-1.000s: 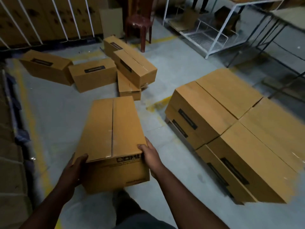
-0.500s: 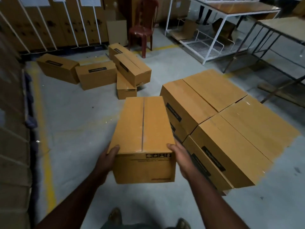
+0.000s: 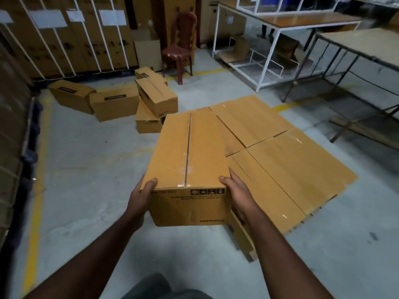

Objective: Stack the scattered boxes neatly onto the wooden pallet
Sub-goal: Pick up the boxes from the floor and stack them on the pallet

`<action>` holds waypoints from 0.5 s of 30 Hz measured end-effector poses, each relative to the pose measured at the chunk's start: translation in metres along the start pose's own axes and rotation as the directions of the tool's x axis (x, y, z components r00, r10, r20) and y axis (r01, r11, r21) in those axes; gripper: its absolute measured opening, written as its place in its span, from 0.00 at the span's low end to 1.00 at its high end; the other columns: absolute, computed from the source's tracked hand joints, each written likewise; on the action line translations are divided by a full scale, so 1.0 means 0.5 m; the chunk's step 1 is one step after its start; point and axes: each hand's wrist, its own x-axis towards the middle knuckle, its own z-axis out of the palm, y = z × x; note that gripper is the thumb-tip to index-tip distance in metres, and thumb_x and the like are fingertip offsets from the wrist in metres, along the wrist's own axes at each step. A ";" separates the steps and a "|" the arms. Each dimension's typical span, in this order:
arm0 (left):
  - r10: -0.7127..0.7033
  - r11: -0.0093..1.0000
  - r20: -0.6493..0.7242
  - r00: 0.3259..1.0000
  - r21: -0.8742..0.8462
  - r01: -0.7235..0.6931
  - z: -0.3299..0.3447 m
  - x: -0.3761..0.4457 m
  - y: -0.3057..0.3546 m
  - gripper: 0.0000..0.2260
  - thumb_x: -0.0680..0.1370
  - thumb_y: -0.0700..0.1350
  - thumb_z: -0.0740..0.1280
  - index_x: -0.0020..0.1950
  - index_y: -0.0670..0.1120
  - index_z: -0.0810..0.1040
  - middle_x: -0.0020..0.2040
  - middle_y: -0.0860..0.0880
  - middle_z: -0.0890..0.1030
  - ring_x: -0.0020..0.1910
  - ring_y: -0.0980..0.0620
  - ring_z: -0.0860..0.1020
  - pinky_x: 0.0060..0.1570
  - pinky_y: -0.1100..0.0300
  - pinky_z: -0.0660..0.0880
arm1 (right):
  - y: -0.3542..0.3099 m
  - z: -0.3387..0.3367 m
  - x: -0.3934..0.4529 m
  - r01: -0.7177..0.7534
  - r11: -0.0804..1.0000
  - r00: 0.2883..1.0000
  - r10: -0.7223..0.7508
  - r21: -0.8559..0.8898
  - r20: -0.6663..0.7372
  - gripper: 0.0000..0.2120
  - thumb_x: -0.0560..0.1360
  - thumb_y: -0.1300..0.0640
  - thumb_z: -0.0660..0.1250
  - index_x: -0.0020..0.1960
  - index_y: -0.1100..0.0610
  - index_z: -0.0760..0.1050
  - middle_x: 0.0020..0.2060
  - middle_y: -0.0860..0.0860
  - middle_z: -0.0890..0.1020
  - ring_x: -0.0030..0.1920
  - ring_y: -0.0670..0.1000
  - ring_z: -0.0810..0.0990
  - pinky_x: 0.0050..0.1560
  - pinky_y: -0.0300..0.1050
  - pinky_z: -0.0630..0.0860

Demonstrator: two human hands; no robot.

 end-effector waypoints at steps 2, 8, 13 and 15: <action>-0.040 0.998 -0.042 0.998 -0.048 0.038 0.052 0.001 0.010 0.25 0.77 0.66 0.68 0.70 0.56 0.76 0.60 0.51 0.83 0.58 0.47 0.81 0.50 0.48 0.79 | -0.029 -0.052 0.020 0.032 0.996 0.998 -0.028 -0.083 0.051 0.25 0.77 0.42 0.69 0.72 0.28 0.69 0.56 0.30 0.80 0.54 0.32 0.79 0.47 0.33 0.72; -0.024 0.991 -0.051 0.998 -0.135 0.017 0.187 0.064 0.025 0.24 0.70 0.66 0.75 0.60 0.55 0.80 0.55 0.50 0.87 0.57 0.44 0.84 0.54 0.46 0.82 | -0.101 -0.187 0.149 0.064 0.920 0.983 0.008 -0.387 0.183 0.34 0.78 0.31 0.64 0.80 0.28 0.53 0.79 0.47 0.68 0.75 0.57 0.69 0.56 0.55 0.80; 0.042 0.988 0.008 0.999 -0.149 -0.040 0.334 0.185 0.028 0.26 0.73 0.64 0.74 0.67 0.55 0.78 0.60 0.52 0.85 0.62 0.46 0.82 0.62 0.41 0.79 | -0.149 -0.288 0.313 -0.006 0.957 0.983 0.059 -0.291 0.175 0.28 0.81 0.36 0.65 0.78 0.29 0.60 0.72 0.43 0.71 0.72 0.58 0.71 0.45 0.60 0.87; 0.060 0.988 0.037 0.997 -0.147 -0.054 0.397 0.235 0.038 0.25 0.74 0.64 0.74 0.68 0.57 0.77 0.61 0.53 0.85 0.62 0.47 0.81 0.62 0.42 0.79 | -0.170 -0.327 0.387 0.003 0.967 0.987 0.037 -0.254 0.155 0.27 0.83 0.40 0.64 0.79 0.32 0.61 0.72 0.45 0.73 0.70 0.57 0.73 0.48 0.62 0.86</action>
